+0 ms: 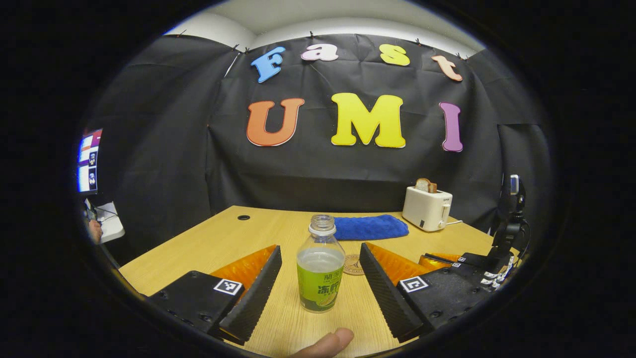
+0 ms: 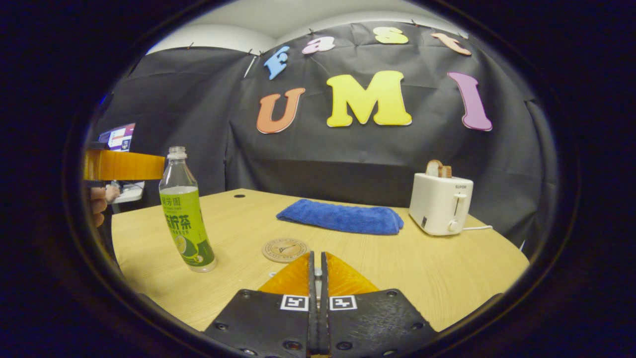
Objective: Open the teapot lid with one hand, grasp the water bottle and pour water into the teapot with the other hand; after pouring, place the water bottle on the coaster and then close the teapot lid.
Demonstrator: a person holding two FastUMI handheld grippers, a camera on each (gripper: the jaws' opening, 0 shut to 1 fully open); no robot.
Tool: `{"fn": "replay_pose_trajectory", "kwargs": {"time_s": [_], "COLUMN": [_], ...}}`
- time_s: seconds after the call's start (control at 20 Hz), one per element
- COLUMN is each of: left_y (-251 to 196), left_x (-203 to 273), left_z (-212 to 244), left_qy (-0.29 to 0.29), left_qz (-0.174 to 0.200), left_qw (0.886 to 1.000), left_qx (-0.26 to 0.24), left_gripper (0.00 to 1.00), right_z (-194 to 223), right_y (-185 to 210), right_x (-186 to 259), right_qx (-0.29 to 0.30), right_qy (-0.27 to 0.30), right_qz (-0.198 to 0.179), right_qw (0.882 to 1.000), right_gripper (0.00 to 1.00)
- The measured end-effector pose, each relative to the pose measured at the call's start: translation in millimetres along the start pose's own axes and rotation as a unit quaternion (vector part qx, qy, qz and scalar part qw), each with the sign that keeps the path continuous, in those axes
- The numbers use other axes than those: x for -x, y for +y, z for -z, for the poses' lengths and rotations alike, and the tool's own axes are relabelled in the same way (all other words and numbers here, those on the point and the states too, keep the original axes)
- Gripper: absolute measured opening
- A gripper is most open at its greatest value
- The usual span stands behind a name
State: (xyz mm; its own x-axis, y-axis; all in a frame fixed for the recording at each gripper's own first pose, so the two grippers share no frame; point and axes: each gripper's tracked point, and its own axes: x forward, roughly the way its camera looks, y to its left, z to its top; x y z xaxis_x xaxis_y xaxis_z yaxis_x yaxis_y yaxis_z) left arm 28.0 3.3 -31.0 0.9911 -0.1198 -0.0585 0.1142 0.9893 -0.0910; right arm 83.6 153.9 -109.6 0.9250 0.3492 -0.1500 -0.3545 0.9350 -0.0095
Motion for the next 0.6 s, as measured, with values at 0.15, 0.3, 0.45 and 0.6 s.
{"fn": "replay_pose_trajectory", "kwargs": {"time_s": [0.15, 0.3, 0.45, 0.6], "left_y": [0.1, -3.9, -6.6, -15.1], "left_x": [-3.0, -6.8, -8.6, -6.8], "left_z": [4.7, 8.4, 5.1, 7.5], "left_qy": [0.001, -0.004, -0.036, -0.056], "left_qz": [0.011, 0.025, 0.034, 0.053], "left_qw": [1.000, 1.000, 0.999, 0.997], "left_qx": [0.000, -0.010, -0.013, -0.016], "left_gripper": [0.99, 0.99, 0.99, 0.99], "right_z": [-32.2, -68.6, -83.7, -78.8], "right_y": [0.7, -4.5, -12.5, -30.2], "right_x": [11.4, 36.8, 67.0, 93.5], "right_qx": [0.008, -0.002, -0.016, -0.020], "right_qy": [-0.051, -0.093, -0.105, -0.097], "right_qz": [-0.007, -0.004, -0.004, 0.007], "right_qw": [0.999, 0.996, 0.994, 0.995], "right_gripper": [0.00, 0.00, 0.00, 0.00]}}
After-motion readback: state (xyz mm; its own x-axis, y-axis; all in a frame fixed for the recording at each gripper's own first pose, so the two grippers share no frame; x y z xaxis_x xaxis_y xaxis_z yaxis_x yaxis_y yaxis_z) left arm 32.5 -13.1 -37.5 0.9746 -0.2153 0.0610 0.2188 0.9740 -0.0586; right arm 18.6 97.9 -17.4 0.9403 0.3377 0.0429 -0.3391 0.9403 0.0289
